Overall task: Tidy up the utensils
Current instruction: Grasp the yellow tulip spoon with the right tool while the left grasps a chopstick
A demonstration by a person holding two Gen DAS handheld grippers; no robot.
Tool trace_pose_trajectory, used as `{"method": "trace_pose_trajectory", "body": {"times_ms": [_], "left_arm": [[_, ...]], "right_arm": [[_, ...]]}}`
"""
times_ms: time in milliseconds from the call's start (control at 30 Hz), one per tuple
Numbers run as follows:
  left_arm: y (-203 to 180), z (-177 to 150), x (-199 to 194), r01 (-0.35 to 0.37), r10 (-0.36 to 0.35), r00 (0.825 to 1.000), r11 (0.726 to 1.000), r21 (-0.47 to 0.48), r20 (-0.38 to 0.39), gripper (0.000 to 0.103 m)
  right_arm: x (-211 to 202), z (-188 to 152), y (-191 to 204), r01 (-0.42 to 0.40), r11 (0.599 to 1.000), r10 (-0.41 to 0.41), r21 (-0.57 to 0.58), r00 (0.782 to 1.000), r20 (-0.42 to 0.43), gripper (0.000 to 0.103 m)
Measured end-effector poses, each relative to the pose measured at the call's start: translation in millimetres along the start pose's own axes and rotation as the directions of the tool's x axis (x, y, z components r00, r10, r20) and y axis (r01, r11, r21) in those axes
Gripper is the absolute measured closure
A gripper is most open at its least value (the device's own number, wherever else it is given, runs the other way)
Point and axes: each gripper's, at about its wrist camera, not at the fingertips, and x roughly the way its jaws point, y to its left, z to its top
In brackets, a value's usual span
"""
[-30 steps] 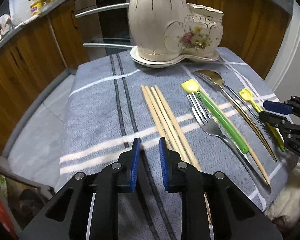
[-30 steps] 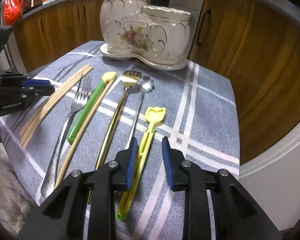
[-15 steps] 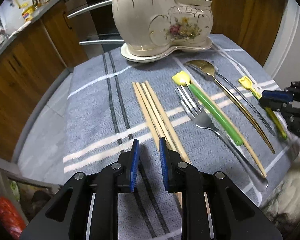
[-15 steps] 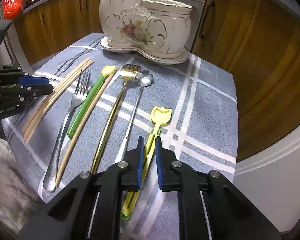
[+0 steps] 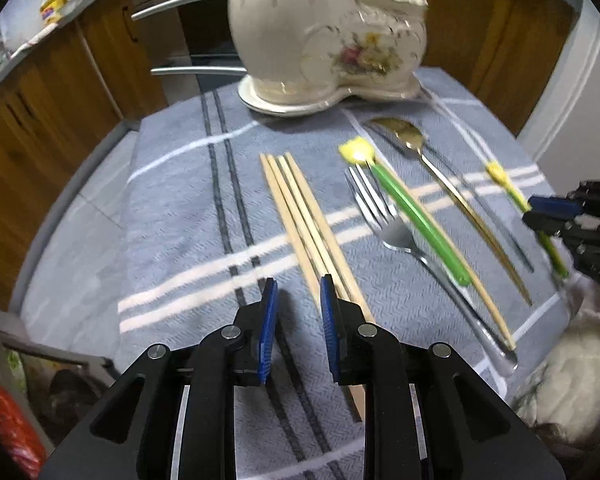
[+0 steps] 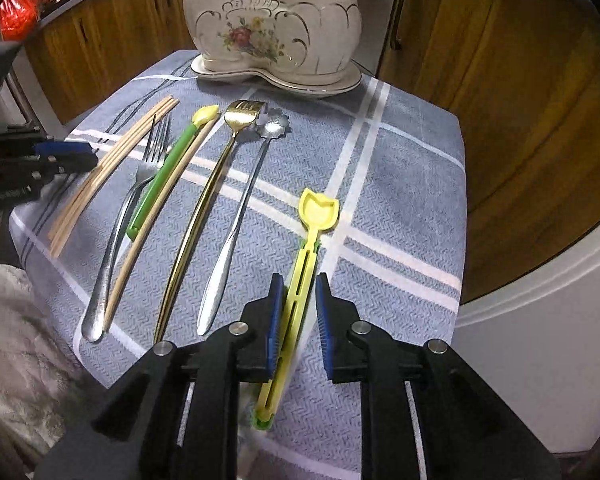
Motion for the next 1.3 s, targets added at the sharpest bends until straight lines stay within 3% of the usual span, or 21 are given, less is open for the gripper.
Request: {"method": "trace_pose_trajectory", "body": {"times_ms": [133, 300, 400, 700, 967, 1167, 1300], "left_arm": [[3.9, -1.2, -0.6, -0.016, 0.016, 1.0, 1.0, -0.024, -0.002, 0.074], [9.5, 4.5, 3.6, -0.031, 0.03, 0.999, 0.999, -0.044, -0.036, 0.074], [8.8, 6.3, -2.4, 0.029, -0.033, 0.998, 0.996, -0.085, -0.047, 0.074], [10.5, -2.2, 2.7, 0.07, -0.078, 0.996, 0.986, -0.151, -0.048, 0.073], [6.1, 0.9, 3.4, 0.008, -0.015, 0.997, 0.995, -0.096, -0.075, 0.071], [-4.8, -3.3, 2.5, 0.0, 0.0, 0.993, 1.0, 0.002, -0.119, 0.073], [-5.3, -0.3, 2.8, 0.016, -0.015, 0.992, 1.0, 0.008, -0.124, 0.075]], "right_arm": [[-2.4, -1.6, -3.0, 0.012, 1.0, -0.012, 0.015, 1.0, -0.003, 0.073], [-0.2, 4.5, -8.6, -0.021, 0.998, 0.022, 0.055, 1.0, -0.022, 0.073], [-1.5, 6.9, -8.0, -0.031, 0.996, 0.035, 0.086, 0.999, -0.039, 0.073], [-2.1, 0.2, 0.1, 0.003, 0.996, 0.002, 0.093, 0.999, -0.045, 0.073], [-2.7, 3.5, 3.4, 0.052, 0.997, -0.048, 0.063, 0.997, -0.057, 0.073], [-5.3, 2.0, 4.8, 0.048, 0.999, -0.045, 0.025, 0.995, -0.086, 0.074], [-2.7, 5.7, 1.9, 0.034, 0.999, -0.031, 0.023, 0.995, -0.099, 0.077]]}}
